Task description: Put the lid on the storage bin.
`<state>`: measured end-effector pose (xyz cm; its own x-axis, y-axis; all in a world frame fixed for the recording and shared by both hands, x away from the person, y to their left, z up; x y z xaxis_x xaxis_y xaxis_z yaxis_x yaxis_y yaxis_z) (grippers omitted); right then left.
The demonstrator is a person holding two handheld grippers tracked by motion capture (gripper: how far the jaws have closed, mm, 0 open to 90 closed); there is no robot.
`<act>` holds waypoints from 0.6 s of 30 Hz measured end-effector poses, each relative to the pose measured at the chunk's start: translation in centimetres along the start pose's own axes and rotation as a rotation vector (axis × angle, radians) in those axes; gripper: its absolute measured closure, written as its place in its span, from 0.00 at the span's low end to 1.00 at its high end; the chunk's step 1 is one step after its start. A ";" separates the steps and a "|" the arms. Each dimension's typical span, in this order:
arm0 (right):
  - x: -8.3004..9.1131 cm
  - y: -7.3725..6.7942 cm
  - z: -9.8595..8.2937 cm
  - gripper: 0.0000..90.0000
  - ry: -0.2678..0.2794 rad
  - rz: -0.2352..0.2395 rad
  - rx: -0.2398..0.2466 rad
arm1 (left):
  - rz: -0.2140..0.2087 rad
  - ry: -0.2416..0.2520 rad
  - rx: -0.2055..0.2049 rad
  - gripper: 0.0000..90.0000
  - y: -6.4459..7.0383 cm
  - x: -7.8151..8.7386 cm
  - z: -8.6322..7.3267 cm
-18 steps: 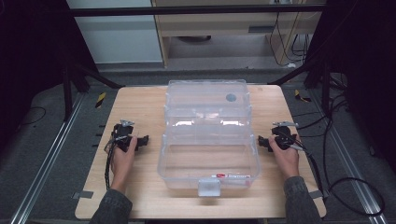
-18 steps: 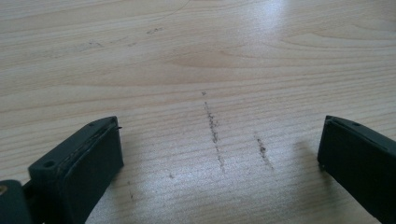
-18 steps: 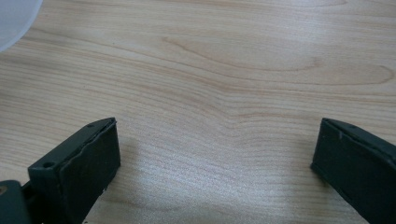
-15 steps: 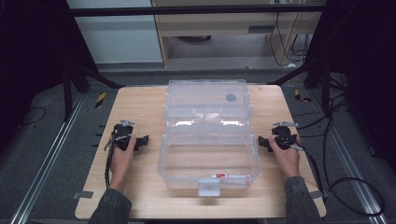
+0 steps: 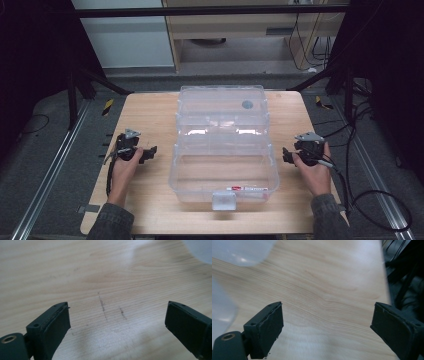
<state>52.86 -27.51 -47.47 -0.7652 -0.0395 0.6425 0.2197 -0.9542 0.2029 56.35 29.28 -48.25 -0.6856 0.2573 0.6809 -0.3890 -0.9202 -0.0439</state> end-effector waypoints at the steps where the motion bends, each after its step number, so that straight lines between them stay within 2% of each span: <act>1: 1.4 0.0 0.2 0.12 0.018 -0.012 0.031 | -0.011 0.021 -0.008 0.06 0.2 0.9 0.1; 2: 2.8 -0.2 0.5 0.12 0.021 -0.020 0.043 | -0.024 0.042 -0.030 0.06 0.5 2.0 0.3; 4: 5.5 -0.4 1.4 0.12 0.022 -0.043 0.131 | -0.030 0.054 -0.077 0.06 1.1 3.7 0.6; 5: 5.5 -0.4 1.4 0.12 0.022 -0.043 0.131 | -0.030 0.054 -0.077 0.06 1.1 3.7 0.6; 6: 7.3 -0.6 2.5 0.12 0.011 -0.034 0.175 | -0.036 0.064 -0.107 0.06 1.5 4.6 0.9; 7: 8.1 -0.7 3.2 0.14 -0.001 -0.025 0.205 | -0.057 0.066 -0.166 0.06 2.5 6.4 1.7; 8: 8.8 -0.8 3.9 0.16 -0.003 -0.006 0.238 | -0.069 0.065 -0.197 0.06 3.0 7.3 2.1; 9: 9.3 -0.9 4.7 0.16 0.002 0.025 0.258 | -0.084 0.068 -0.226 0.06 3.6 8.1 2.6; 10: 9.3 -0.9 4.7 0.16 0.002 0.025 0.258 | -0.084 0.068 -0.226 0.06 3.6 8.1 2.6; 11: 10.4 -1.1 6.4 0.18 0.002 0.087 0.282 | -0.117 0.065 -0.288 0.06 4.7 9.4 3.4; 12: 10.4 -1.1 6.4 0.18 0.002 0.087 0.282 | -0.117 0.065 -0.288 0.06 4.7 9.4 3.4; 13: 10.8 -1.1 7.3 0.17 0.004 0.107 0.300 | -0.135 0.065 -0.305 0.06 5.2 9.8 3.8; 14: 11.6 -1.3 9.2 0.15 0.008 0.147 0.342 | -0.183 0.062 -0.322 0.06 6.1 10.3 4.4; 15: 11.7 -1.3 9.8 0.16 0.001 0.157 0.358 | -0.206 0.076 -0.331 0.06 6.7 10.4 4.7; 17: 11.9 -1.4 11.3 0.20 -0.013 0.174 0.408 | -0.228 0.070 -0.351 0.05 7.7 10.8 5.2; 18: 11.9 -1.4 12.0 0.22 -0.018 0.172 0.428 | -0.240 0.071 -0.381 0.04 8.2 10.9 5.4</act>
<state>50.65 -23.06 -31.27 -0.6858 -0.1779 0.7057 0.5756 -0.7259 0.3765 48.98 22.91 -37.23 -0.5840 0.4819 0.6532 -0.7314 -0.6614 -0.1660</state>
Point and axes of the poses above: each handheld gripper's, and its own axes: x roughly backward along the jaws, z roughly out of its top, y roughly to its right, the point moved 1 cm from there along -x, roughly forward along the jaws, and after that the axes turned 2 degrees about -y, right-handed, at the moved point
